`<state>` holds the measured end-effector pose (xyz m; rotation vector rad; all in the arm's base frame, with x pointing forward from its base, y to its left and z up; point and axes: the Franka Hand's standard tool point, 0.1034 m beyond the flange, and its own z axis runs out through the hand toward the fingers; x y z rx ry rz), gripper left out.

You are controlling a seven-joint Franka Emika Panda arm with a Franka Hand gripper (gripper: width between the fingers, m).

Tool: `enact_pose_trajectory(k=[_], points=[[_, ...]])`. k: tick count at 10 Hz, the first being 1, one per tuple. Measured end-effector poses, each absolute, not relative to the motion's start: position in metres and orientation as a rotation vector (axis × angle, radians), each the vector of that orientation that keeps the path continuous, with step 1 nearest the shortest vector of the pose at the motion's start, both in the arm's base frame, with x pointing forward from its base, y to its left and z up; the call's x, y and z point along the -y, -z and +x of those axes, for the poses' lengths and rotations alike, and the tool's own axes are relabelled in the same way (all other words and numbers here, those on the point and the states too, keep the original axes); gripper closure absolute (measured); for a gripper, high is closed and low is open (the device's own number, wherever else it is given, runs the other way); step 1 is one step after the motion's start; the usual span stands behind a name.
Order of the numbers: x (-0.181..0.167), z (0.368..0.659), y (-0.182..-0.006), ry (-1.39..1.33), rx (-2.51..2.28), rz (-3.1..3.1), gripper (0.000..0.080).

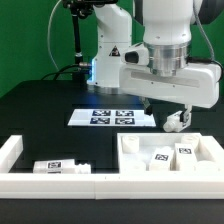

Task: Assemble one leg

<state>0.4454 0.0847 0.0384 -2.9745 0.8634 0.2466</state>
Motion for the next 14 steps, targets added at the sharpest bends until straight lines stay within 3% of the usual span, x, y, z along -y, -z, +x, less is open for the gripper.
enact_pose_trajectory(k=[4,6,7,8,9,10,14], points=[[-0.123,0.399,-0.011,-0.289,-0.933,-2.964,0.0151],[-0.129,0.397,-0.010,-0.291,-0.889,-2.979,0.0151],[-0.129,0.397,-0.010,-0.292,-0.888,-2.980,0.0263],[-0.129,0.397,-0.010,-0.292,-0.887,-2.980,0.0263],[-0.129,0.397,-0.010,-0.292,-0.886,-2.980,0.0447],[-0.129,0.397,-0.010,-0.292,-0.886,-2.980,0.0514],[-0.124,0.402,-0.015,-0.335,-1.116,-2.924,0.0514]])
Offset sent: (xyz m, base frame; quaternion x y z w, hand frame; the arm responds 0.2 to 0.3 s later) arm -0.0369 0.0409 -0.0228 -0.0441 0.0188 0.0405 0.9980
